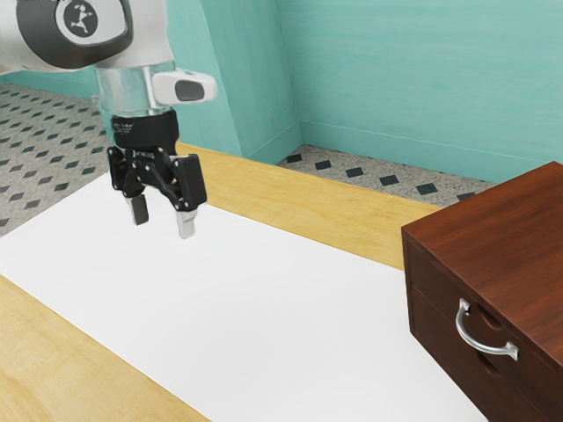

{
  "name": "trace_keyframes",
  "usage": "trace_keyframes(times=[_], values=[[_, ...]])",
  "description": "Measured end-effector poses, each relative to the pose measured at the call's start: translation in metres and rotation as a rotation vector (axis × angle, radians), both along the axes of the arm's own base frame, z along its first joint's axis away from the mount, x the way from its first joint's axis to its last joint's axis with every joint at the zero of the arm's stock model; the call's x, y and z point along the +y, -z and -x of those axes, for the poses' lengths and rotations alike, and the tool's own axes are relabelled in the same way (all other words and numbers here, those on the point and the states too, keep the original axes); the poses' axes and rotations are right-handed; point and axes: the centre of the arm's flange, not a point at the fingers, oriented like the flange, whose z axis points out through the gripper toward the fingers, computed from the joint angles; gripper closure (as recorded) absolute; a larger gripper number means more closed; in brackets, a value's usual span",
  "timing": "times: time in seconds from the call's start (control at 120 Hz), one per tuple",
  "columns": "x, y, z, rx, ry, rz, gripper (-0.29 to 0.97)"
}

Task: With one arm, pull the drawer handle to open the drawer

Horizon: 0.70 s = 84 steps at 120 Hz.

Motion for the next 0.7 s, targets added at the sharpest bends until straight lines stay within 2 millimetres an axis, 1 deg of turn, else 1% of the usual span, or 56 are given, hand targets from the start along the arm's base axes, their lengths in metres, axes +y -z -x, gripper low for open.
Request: trace_keyframes(times=[0.108,0.233,0.258,0.317,0.358,0.4,0.458,0.517,0.558,0.592,0.667,0.7], values=[[0.02,-0.006,-0.014,-0.114,-0.04,-0.005,0.0],[0.039,-0.014,-0.02,-0.193,-0.079,-0.011,0.0],[0.042,-0.024,-0.018,-0.22,-0.085,-0.015,0.0],[0.046,-0.076,-0.005,-0.327,-0.111,-0.036,0.0],[0.046,-0.102,0.005,-0.378,-0.143,-0.044,0.0],[0.046,-0.115,0.011,-0.401,-0.189,-0.048,0.0],[0.042,-0.118,0.011,-0.4,-0.28,-0.052,0.0],[0.029,-0.113,0.003,-0.388,-0.375,-0.055,0.0],[0.011,-0.107,-0.006,-0.381,-0.422,-0.053,0.0],[-0.011,-0.103,-0.013,-0.377,-0.441,-0.049,0.0],[-0.072,-0.096,-0.02,-0.373,-0.457,-0.033,0.0],[-0.092,-0.093,-0.023,-0.374,-0.473,-0.027,0.0]])
